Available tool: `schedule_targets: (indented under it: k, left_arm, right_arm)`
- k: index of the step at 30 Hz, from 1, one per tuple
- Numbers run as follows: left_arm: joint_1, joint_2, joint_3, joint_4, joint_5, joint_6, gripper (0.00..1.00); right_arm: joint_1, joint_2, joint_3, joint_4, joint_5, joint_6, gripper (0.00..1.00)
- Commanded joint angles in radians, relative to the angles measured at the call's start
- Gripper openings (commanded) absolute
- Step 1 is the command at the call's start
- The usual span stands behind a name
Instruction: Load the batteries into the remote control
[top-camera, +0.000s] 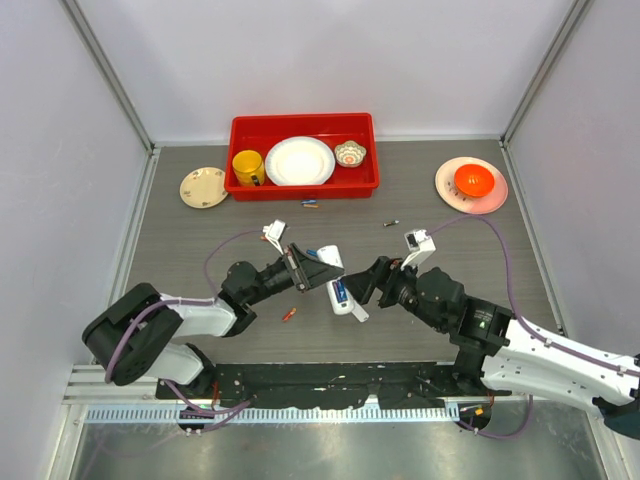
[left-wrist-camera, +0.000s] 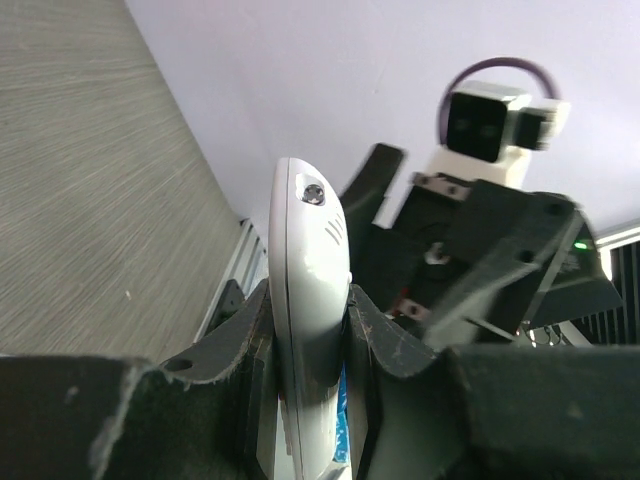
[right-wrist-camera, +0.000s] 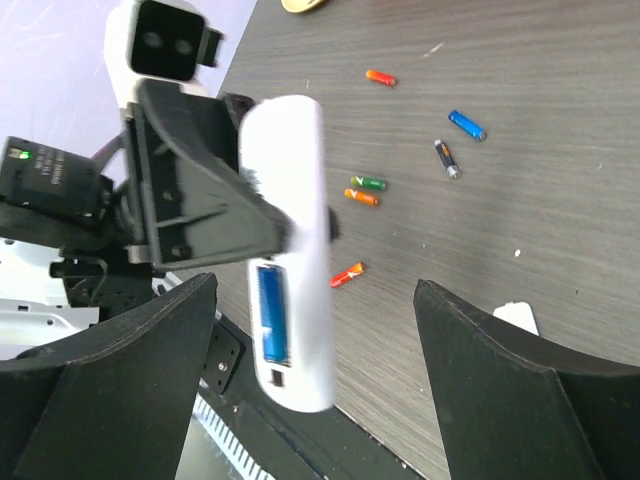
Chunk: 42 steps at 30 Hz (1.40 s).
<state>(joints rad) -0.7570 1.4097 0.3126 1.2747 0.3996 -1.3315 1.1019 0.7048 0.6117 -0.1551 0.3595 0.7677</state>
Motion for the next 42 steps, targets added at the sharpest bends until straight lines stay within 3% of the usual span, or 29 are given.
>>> schedule_targets:
  k: [1, 14, 42]
  left_arm:
    - [-0.001, -0.066, 0.039, 0.272, -0.024, -0.001, 0.0]
    - [0.001, -0.078, 0.016, 0.272, -0.048, -0.029, 0.0]
    - [0.001, -0.072, 0.019, 0.272, -0.058, -0.021, 0.0]
  right_arm:
    - [-0.076, -0.059, -0.064, 0.15, -0.177, 0.094, 0.85]
    - [-0.197, 0.05, -0.107, 0.338, -0.428, 0.194, 0.83]
    - [-0.251, 0.058, -0.213, 0.474, -0.462, 0.309, 0.76]
